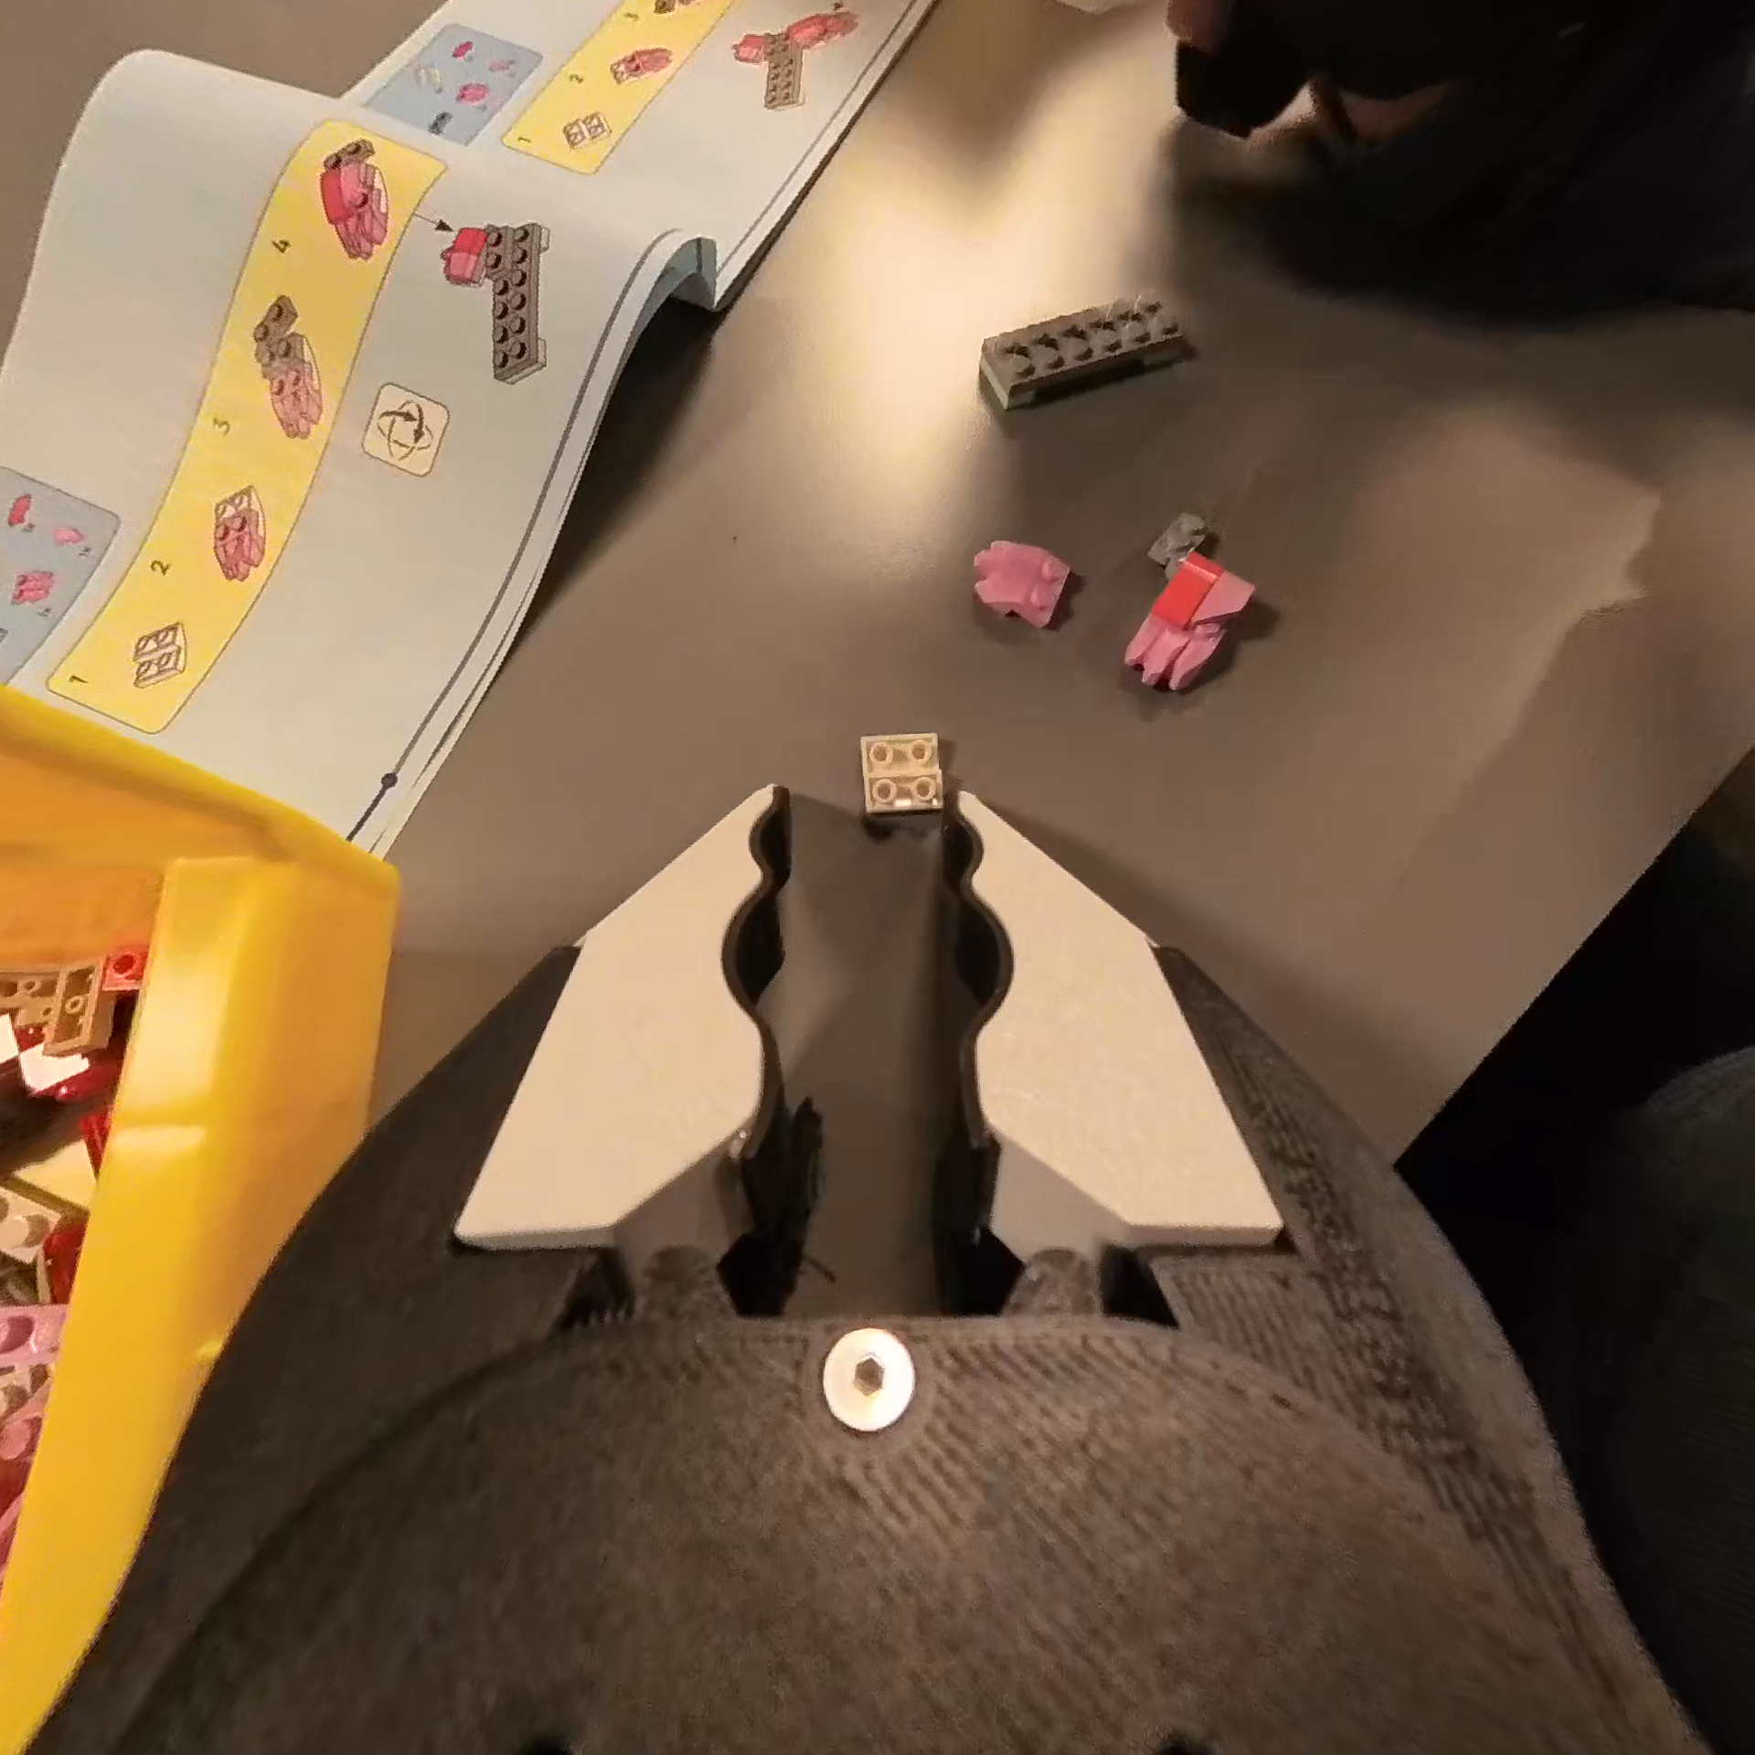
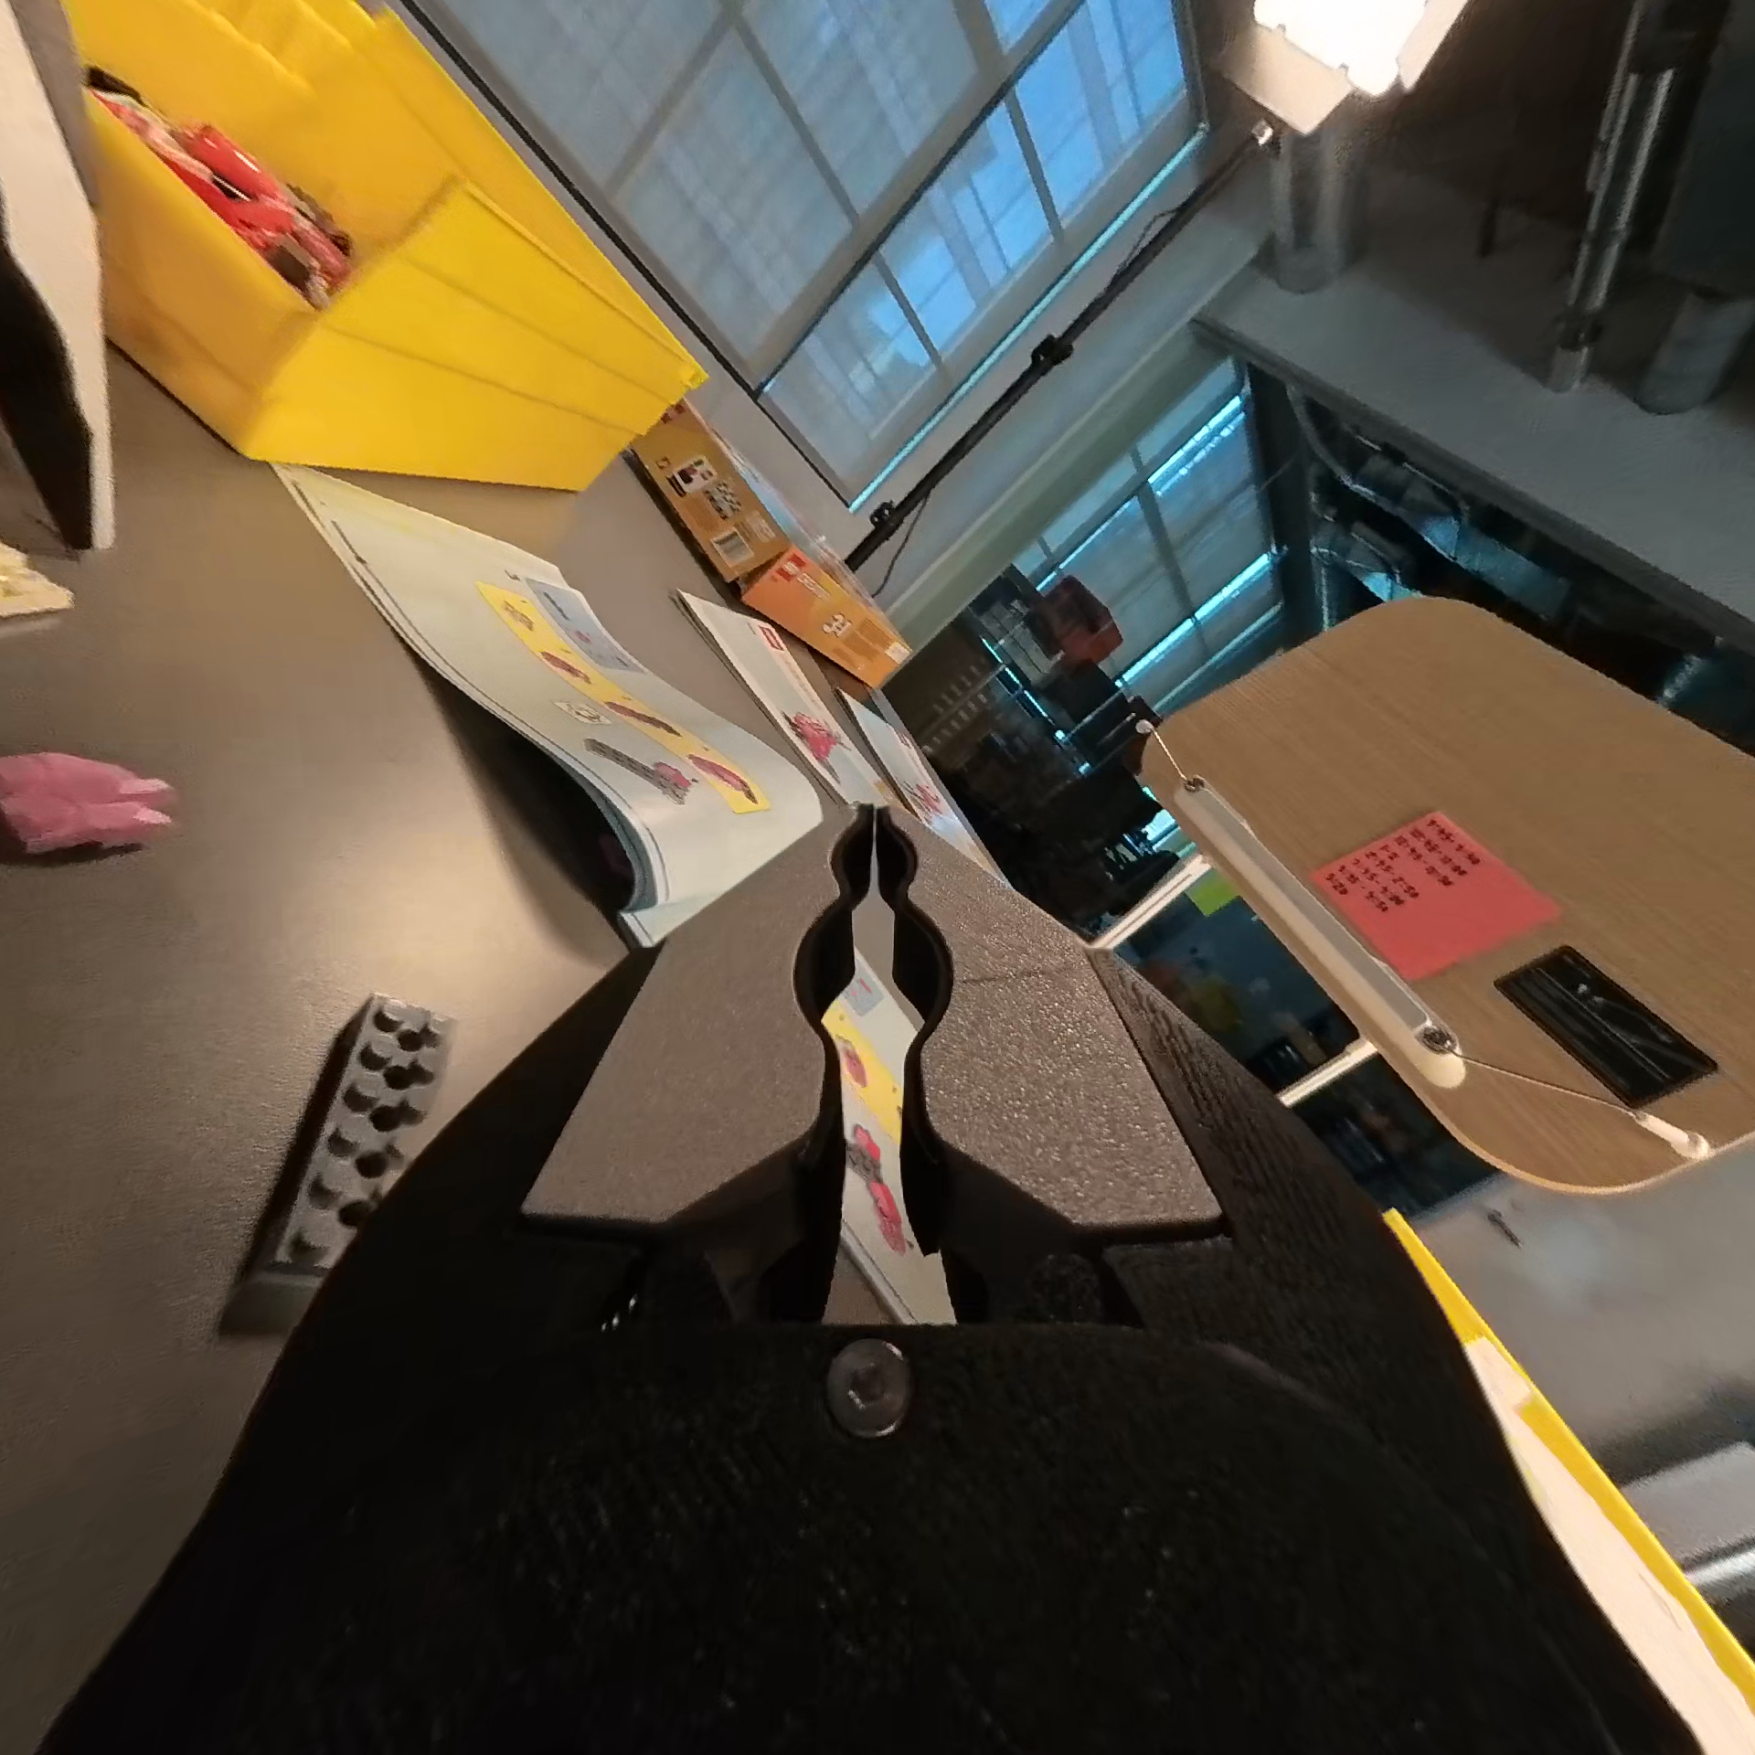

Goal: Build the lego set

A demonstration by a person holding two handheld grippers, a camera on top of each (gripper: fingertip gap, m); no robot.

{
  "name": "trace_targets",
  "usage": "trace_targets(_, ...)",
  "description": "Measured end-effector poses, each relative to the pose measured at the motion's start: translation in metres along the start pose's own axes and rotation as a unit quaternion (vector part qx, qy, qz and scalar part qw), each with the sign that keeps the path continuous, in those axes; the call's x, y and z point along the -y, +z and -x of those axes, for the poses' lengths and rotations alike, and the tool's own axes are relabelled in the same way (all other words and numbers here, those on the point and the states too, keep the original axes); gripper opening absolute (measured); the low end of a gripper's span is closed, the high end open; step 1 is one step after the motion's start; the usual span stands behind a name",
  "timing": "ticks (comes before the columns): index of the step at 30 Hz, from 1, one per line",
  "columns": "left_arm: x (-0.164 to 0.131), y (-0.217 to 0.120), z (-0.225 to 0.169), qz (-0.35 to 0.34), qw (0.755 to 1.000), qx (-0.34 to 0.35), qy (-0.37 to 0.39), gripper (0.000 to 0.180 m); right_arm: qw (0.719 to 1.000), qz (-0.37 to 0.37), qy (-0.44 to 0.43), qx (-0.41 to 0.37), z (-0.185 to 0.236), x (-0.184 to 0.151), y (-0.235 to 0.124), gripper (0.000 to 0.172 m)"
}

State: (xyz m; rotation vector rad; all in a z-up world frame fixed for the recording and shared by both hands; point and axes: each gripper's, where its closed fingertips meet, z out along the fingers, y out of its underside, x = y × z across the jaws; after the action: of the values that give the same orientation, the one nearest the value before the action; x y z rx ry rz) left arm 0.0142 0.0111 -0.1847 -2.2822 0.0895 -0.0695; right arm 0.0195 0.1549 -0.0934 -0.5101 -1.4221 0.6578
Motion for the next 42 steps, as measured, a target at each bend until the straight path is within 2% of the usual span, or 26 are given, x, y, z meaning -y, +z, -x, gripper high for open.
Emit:
trace_targets(7,0.001,0.001,0.001,-0.001,1.0,0.0,0.0,0.029,0.996,-0.019,0.002,0.082,0.031,0.016,-0.005,0.003)
trace_targets(12,0.003,0.004,-0.004,0.001,1.0,-0.029,0.011,0.0,0.978,0.003,0.016,0.21,0.073,0.027,-0.009,0.009)
trace_targets(17,0.006,0.005,-0.004,-0.002,0.999,-0.046,0.011,0.002,0.961,0.034,-0.055,0.27,0.098,0.036,-0.01,0.015)
trace_targets(18,0.007,0.004,-0.004,-0.006,0.999,-0.052,0.005,0.012,0.955,0.049,-0.056,0.287,0.103,0.035,-0.01,0.015)
trace_targets(19,0.008,0.003,-0.004,-0.01,0.998,-0.057,-0.001,0.019,0.949,0.069,-0.035,0.307,0.109,0.035,-0.008,0.016)
trace_targets(23,0.01,0.0,-0.006,-0.019,0.996,-0.089,-0.021,0.025,0.915,0.154,0.12,0.354,0.126,0.042,0.005,0.023)
trace_targets(26,0.009,-0.003,-0.007,-0.022,0.995,-0.096,-0.011,0.026,0.886,0.201,0.169,0.382,0.138,0.04,0.006,0.025)
trace_targets(32,0.009,-0.008,-0.001,-0.038,0.995,-0.06,0.072,0.024,0.842,0.255,0.204,0.429,0.156,0.034,0.007,0.021)
trace_targets(34,0.011,-0.01,-0.003,-0.049,0.992,-0.06,0.1,0.024,0.836,0.259,0.209,0.436,0.159,0.035,0.008,0.013)
trace_targets(36,0.012,-0.012,-0.007,-0.062,0.986,-0.055,0.147,0.025,0.835,0.26,0.202,0.441,0.158,0.035,0.007,0.012)
trace_targets(39,0.013,-0.013,-0.011,-0.083,0.966,-0.019,0.245,0.028,0.829,0.243,0.212,0.457,0.157,0.036,0.002,0.012)
trace_targets(42,0.018,-0.011,-0.011,-0.112,0.928,0.057,0.35,0.032,0.812,0.212,0.252,0.482,0.154,0.046,-0.005,0.012)
